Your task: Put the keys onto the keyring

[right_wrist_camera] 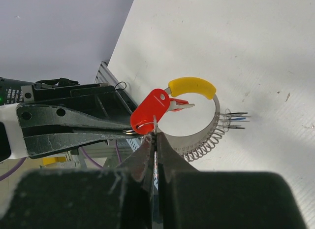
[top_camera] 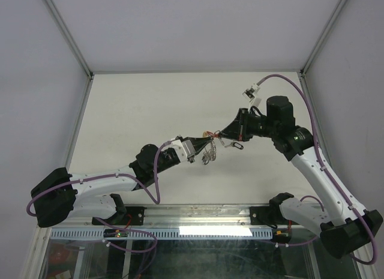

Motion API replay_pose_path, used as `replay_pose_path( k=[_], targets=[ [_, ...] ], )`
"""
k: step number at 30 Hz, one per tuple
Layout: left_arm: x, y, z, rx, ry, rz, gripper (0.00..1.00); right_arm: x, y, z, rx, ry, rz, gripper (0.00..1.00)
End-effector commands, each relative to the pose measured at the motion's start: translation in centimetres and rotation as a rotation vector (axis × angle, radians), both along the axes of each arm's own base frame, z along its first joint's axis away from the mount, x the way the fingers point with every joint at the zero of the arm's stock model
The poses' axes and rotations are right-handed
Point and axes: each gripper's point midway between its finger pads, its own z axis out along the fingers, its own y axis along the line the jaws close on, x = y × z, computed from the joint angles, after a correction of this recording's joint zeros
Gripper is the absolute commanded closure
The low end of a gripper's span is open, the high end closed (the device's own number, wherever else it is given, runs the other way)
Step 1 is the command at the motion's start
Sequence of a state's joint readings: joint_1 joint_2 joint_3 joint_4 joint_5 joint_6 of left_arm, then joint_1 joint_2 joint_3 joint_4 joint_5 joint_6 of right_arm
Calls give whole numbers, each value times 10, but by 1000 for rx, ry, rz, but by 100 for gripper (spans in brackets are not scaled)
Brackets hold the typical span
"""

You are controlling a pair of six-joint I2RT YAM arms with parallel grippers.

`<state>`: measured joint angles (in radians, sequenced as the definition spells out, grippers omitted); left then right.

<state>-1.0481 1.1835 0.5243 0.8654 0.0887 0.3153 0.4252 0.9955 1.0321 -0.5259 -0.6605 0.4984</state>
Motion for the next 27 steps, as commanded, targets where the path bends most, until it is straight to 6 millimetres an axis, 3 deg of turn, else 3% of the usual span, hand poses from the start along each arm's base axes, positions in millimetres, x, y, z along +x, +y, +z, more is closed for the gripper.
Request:
replay_pose_path(
  k=[1,27],
  targets=[
    [-17,3,41,-110,-109,-56,100,5,0,10,-2,-51,8,100],
    [-19,0,40,-95,-112,-74,100,-8,10,-9,-45,11,82,100]
  ],
)
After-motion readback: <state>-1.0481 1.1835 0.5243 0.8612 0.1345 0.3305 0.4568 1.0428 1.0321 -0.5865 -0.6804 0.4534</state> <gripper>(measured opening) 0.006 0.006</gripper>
